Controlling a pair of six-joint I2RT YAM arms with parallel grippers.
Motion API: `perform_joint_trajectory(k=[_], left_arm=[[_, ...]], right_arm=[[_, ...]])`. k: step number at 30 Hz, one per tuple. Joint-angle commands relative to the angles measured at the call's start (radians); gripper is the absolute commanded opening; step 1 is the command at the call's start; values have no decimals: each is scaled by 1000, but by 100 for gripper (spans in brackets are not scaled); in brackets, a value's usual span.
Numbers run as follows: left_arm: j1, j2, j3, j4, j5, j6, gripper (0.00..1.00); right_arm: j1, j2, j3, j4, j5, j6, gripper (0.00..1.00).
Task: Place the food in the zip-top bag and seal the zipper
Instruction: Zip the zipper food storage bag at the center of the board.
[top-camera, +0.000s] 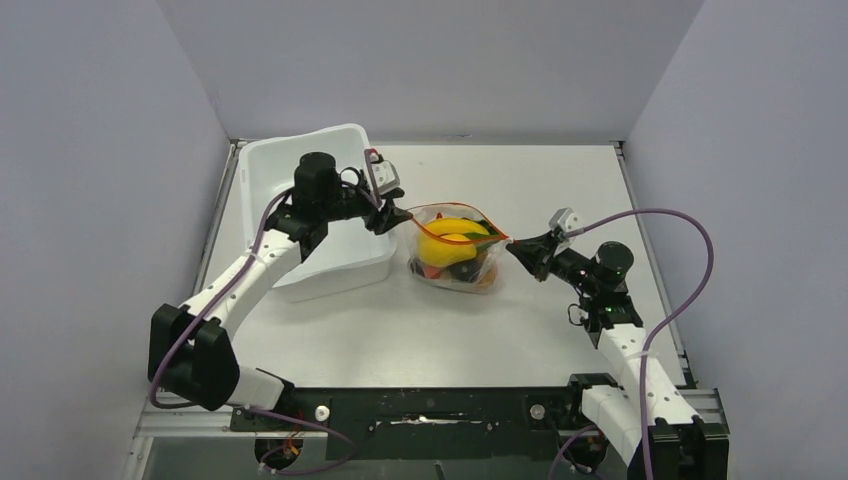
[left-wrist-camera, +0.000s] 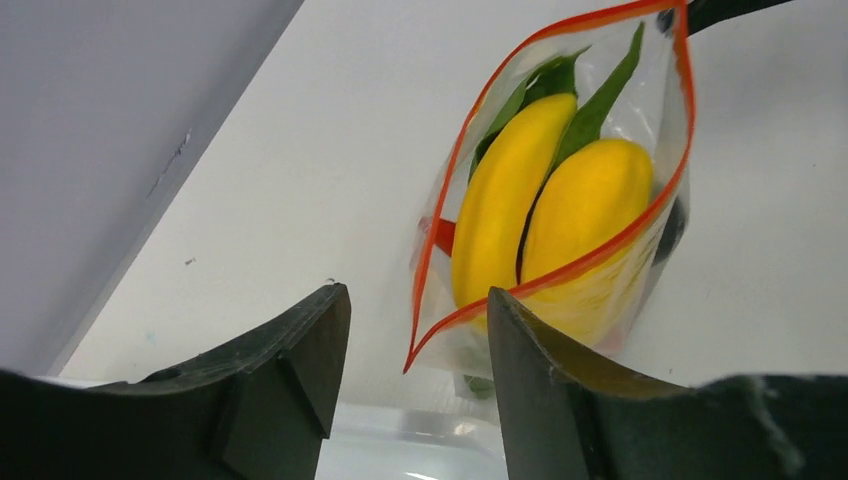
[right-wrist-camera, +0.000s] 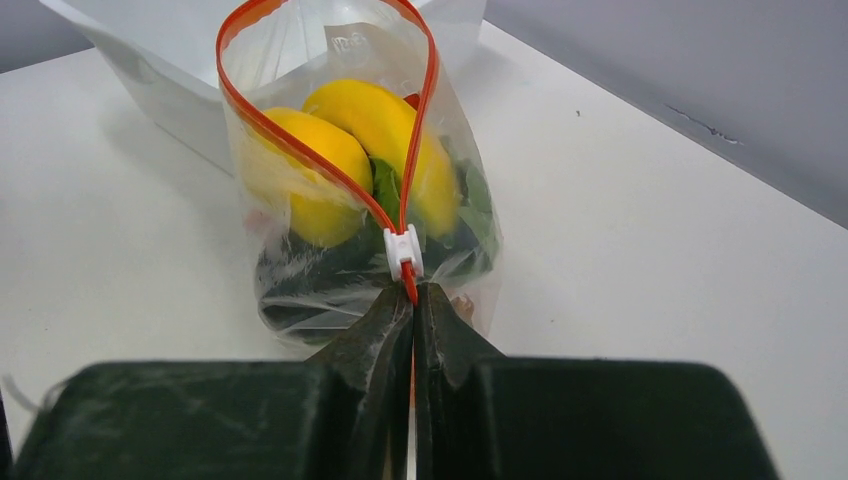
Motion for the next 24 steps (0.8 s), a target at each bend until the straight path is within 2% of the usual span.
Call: perform_joint_trajectory(k=[1, 4, 9, 16, 24], left_arm=[[-71, -84, 18, 52, 25, 76, 54], [-130, -94, 49, 9, -10, 135, 60], [-215, -68, 109, -16, 18, 192, 61], [-309, -2, 127, 47, 44, 194, 60], [-363, 71, 150, 101, 89, 167, 55]], right_arm=[[-4, -25, 84, -57, -29, -56, 0], [-2, -17, 127, -135, -34, -82, 0], [6, -18, 151, -169, -62, -98, 0], [31, -44, 174, -228, -98, -154, 0], [88, -44, 186, -263, -76, -193, 0]])
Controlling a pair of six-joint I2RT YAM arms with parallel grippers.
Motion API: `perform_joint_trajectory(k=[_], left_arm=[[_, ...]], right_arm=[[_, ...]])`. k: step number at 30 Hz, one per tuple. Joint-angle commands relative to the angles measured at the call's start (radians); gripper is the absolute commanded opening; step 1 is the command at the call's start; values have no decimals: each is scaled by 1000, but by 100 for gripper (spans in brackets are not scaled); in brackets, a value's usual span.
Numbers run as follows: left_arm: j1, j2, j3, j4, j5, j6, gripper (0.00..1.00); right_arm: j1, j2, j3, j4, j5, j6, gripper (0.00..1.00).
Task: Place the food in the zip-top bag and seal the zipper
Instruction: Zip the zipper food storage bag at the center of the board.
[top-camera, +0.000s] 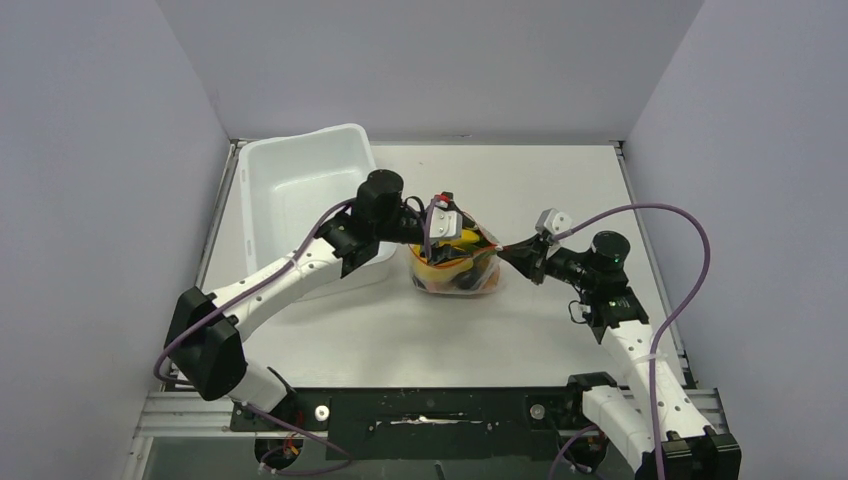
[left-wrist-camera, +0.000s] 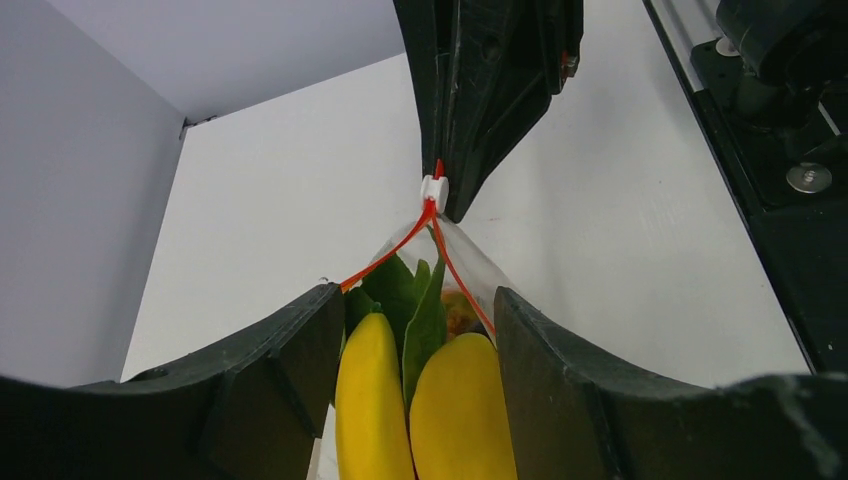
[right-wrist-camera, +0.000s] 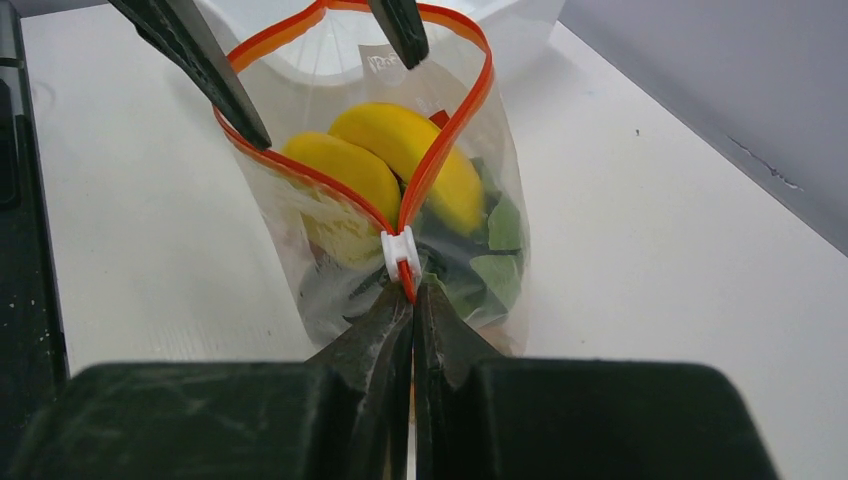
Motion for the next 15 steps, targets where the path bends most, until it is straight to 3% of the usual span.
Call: perform_joint_trajectory(k=[1, 8, 15], left_arm=[[-21, 33, 73, 65, 56, -8, 54], [-52, 90, 106, 81, 52, -18, 44], [-67, 140, 138, 82, 48, -13, 43]], right_arm=[[25, -16, 50, 23, -4, -31, 0], [46, -10, 48, 26, 9, -33, 0], [65, -19, 41, 32, 13, -27, 0]])
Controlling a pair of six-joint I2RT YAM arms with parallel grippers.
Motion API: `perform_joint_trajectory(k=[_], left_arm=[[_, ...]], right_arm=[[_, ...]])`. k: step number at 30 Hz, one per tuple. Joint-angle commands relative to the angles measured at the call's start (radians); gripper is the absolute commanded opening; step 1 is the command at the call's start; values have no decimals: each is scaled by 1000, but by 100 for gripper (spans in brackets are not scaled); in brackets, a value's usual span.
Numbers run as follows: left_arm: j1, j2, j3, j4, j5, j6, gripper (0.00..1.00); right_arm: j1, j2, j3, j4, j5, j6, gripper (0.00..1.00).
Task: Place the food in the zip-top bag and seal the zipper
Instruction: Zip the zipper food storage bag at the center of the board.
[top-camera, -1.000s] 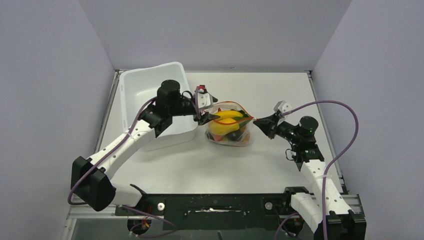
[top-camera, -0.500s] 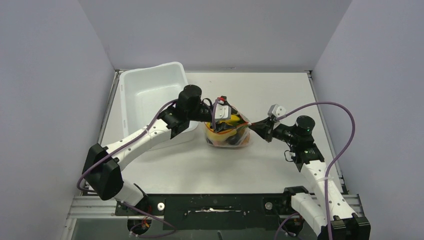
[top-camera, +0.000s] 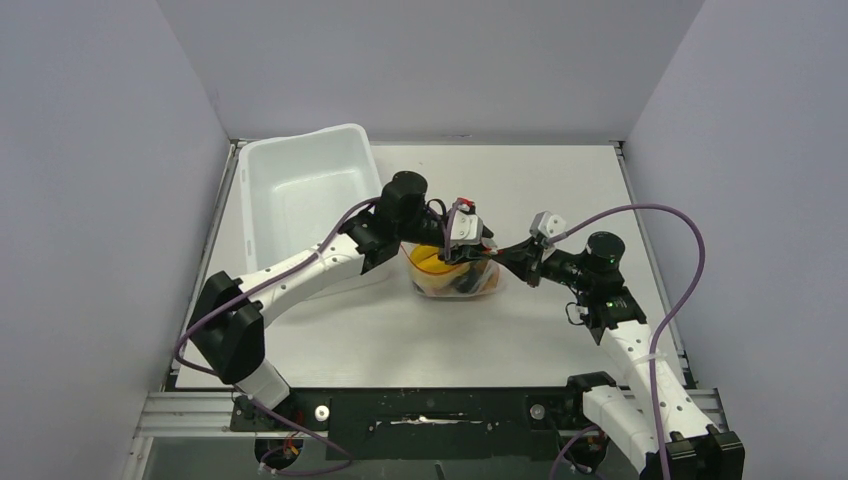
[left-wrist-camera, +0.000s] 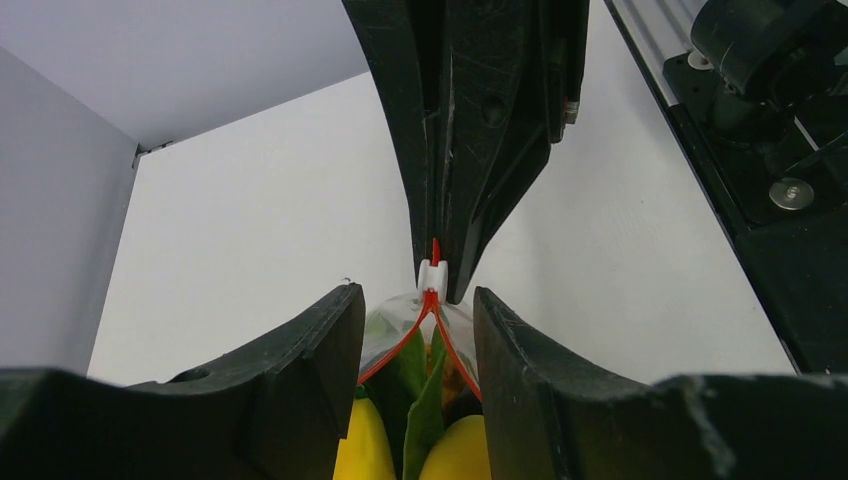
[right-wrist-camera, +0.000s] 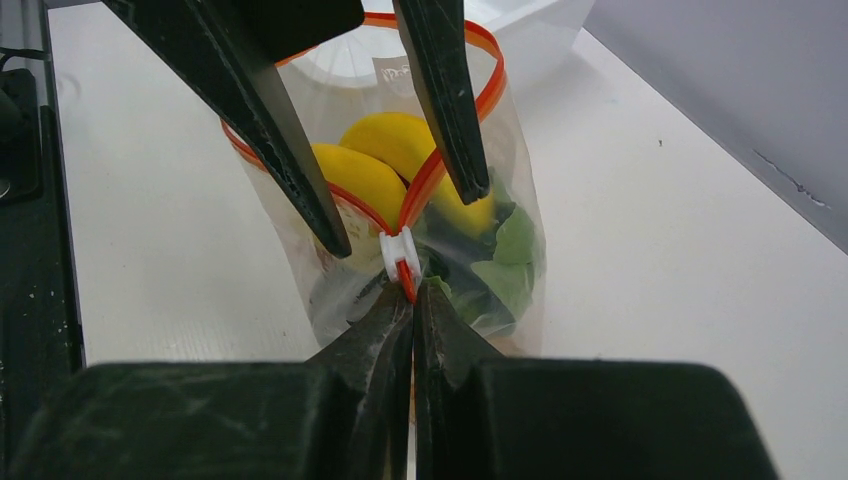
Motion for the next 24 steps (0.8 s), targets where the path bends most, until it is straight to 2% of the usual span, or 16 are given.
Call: perform_joint_trajectory(k=[1, 10, 20, 24], left_arm=[[-6, 23, 68, 54, 32, 1, 42], [-8, 39, 69, 53, 69, -2, 27], [-11, 55, 77, 52, 70, -1, 27], [-11, 57, 82, 38, 79, 8, 9]], right_arm=[[12, -19, 41, 41, 8, -12, 0], [17, -16, 34, 39, 10, -12, 0], [21, -10, 34, 49, 14, -2, 0], [22, -9, 28, 51, 17, -1, 0]])
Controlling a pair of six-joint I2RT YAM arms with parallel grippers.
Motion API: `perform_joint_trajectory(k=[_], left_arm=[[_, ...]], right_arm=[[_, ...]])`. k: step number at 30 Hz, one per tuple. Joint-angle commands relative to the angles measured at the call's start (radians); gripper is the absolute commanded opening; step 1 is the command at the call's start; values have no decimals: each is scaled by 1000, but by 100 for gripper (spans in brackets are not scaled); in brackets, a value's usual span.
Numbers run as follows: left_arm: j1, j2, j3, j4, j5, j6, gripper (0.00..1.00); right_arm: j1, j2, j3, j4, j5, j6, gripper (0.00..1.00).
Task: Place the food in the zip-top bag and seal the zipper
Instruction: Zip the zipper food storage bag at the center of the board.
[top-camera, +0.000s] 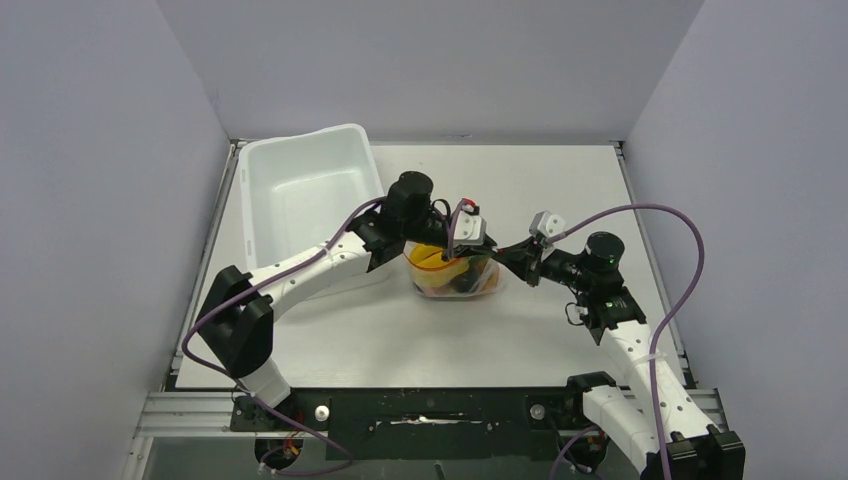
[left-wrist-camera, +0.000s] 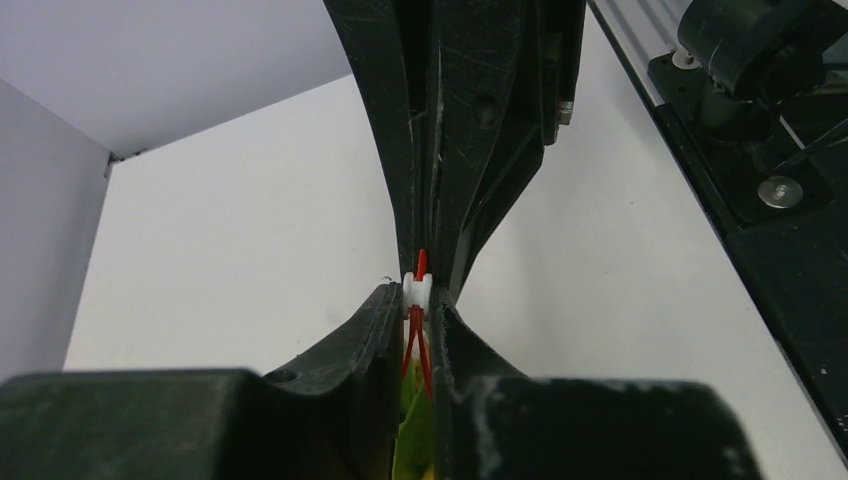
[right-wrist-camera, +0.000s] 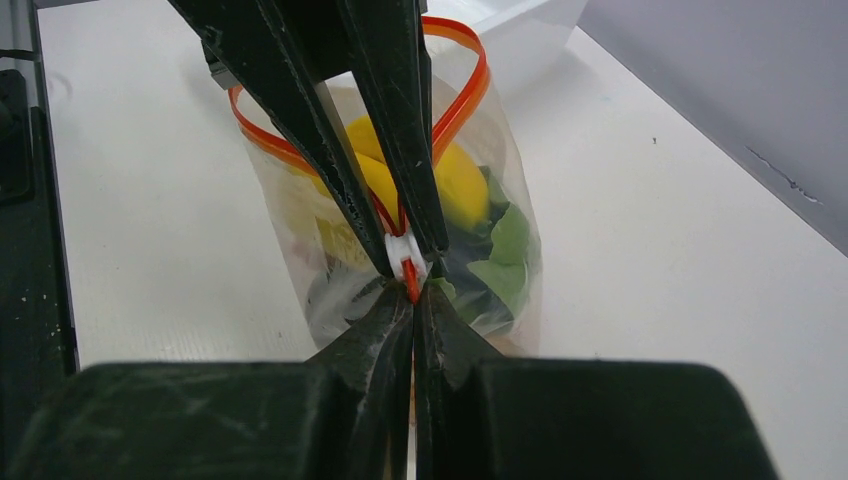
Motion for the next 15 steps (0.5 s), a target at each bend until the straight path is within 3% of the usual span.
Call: perform_joint_trajectory(k=[1, 3, 15], left_arm=[[-5, -1, 57, 24, 42, 15, 5], [-5, -9, 51, 25, 36, 18, 0], [20, -54, 48, -74, -37, 75, 0]], right_arm=[[9, -10, 27, 50, 1, -1, 0], [9, -8, 24, 49, 2, 2, 0], [-15, -59, -2, 48, 73, 27, 0]])
